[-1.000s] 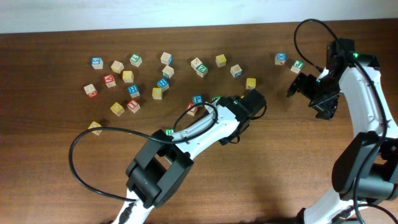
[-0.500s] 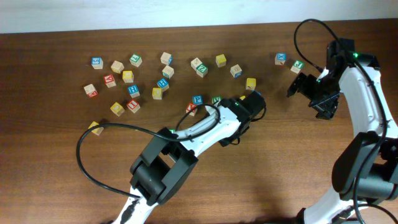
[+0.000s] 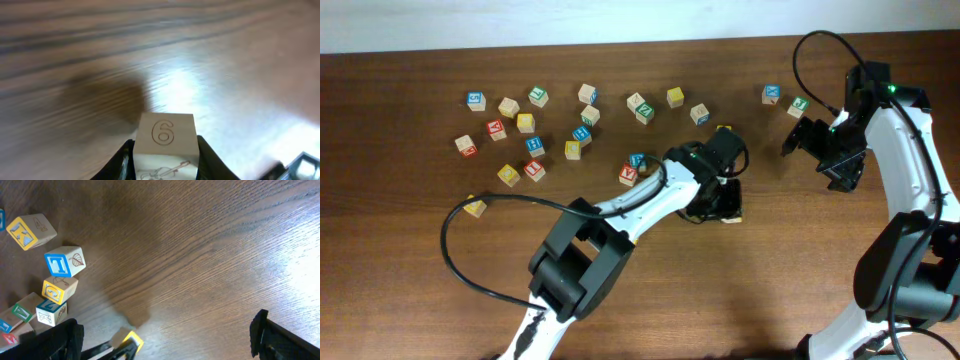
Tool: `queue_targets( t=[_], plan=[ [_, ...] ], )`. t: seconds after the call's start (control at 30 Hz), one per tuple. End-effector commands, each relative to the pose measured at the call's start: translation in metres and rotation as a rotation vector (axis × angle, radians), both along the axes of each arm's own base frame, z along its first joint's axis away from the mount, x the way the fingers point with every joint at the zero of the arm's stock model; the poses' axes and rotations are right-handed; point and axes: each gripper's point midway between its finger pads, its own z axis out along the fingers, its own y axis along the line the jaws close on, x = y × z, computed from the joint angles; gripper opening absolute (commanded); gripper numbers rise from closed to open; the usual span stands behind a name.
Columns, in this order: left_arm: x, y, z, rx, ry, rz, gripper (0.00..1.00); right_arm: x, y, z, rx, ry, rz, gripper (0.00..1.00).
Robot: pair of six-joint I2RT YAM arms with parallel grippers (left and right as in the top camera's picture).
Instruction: Spell out RSS
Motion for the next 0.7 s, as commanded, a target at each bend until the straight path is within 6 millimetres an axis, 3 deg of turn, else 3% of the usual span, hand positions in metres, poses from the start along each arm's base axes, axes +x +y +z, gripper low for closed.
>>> queue_targets(
  t=[0.0, 0.1, 0.17, 0.23, 0.4, 0.5, 0.57, 0.67],
  plan=[
    [-0.012, -0.01, -0.022, -0.06, 0.028, -0.155, 0.27, 0.003, 0.003, 0.011, 0.005, -0.036, 0.005, 0.98],
    [-0.009, 0.002, -0.05, -0.021, 0.034, -0.196, 0.27, 0.003, 0.003, 0.011, 0.005, -0.036, 0.005, 0.98],
    [0.003, 0.023, -0.06, 0.063, 0.02, -0.154, 0.35, 0.003, 0.003, 0.011, 0.005, -0.036, 0.005, 0.98],
    [0.01, 0.034, -0.062, 0.086, 0.022, -0.134, 0.36, 0.003, 0.003, 0.011, 0.005, -0.035, 0.005, 0.98],
    [0.019, 0.057, -0.064, 0.126, 0.032, -0.136, 0.54, 0.003, 0.003, 0.011, 0.005, -0.036, 0.005, 0.98],
    [0.026, 0.079, -0.066, 0.262, -0.005, -0.117, 0.58, 0.003, 0.003, 0.011, 0.005, -0.036, 0.005, 0.98],
    [0.034, 0.09, -0.049, 0.337, -0.022, -0.107, 0.62, 0.003, 0.003, 0.011, 0.005, -0.036, 0.005, 0.98],
    [0.056, 0.087, -0.002, 0.372, -0.105, -0.124, 0.7, 0.003, 0.003, 0.011, 0.005, -0.036, 0.005, 0.98]
  ],
)
